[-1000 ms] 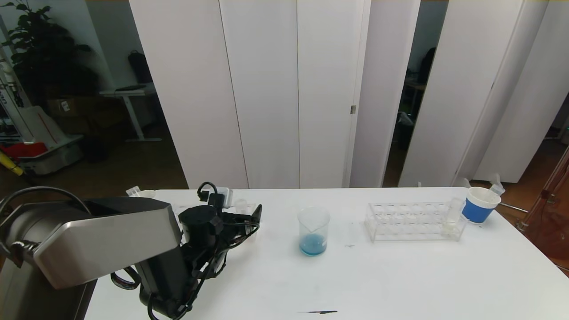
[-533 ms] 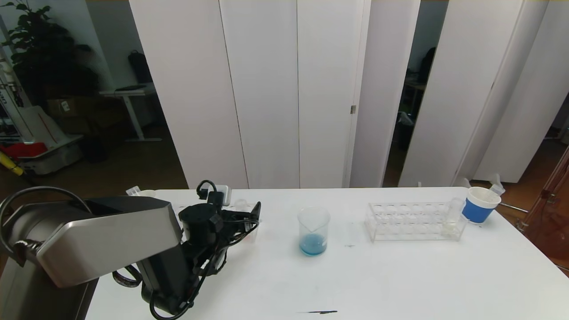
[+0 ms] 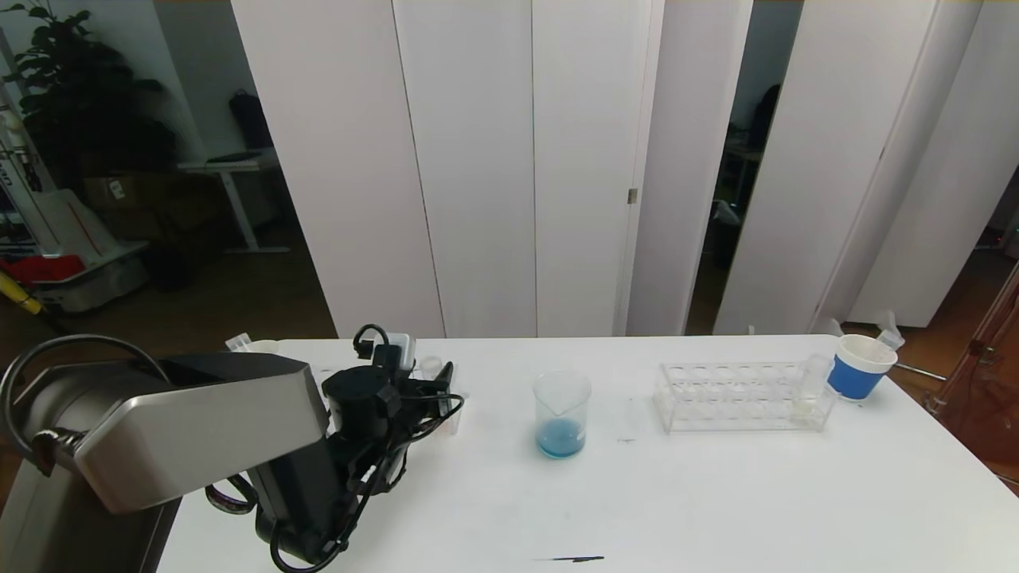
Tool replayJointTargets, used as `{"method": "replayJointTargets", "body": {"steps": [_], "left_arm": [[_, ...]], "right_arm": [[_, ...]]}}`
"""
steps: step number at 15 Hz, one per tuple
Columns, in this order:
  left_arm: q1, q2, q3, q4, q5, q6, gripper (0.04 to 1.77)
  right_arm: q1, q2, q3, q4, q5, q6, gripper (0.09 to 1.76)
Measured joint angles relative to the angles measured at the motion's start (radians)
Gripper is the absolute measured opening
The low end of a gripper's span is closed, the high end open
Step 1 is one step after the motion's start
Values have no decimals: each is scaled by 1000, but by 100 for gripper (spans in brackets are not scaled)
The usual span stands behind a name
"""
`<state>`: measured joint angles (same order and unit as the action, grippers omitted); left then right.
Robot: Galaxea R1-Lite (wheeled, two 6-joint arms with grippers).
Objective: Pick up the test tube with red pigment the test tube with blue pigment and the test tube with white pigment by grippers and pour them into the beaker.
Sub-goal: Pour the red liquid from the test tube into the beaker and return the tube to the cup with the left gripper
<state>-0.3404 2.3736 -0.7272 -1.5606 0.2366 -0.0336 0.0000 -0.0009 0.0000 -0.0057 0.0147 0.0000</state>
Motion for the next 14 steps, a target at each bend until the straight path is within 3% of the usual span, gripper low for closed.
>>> {"method": "replayJointTargets", "body": {"steps": [1, 2, 4, 5, 14], "left_arm": [[-3, 0, 0, 0, -4, 1, 55], [-1, 0, 0, 0, -5, 1, 41], [1, 0, 0, -1, -4, 1, 72], [-1, 0, 1, -1, -4, 1, 56], [0, -8, 7, 1, -14, -1, 58]], "right_arm": [[0, 0, 0, 0, 0, 0, 175], [0, 0, 0, 0, 0, 0, 175], [0, 0, 0, 0, 0, 0, 175], [0, 0, 0, 0, 0, 0, 175], [0, 0, 0, 0, 0, 0, 175]]}}
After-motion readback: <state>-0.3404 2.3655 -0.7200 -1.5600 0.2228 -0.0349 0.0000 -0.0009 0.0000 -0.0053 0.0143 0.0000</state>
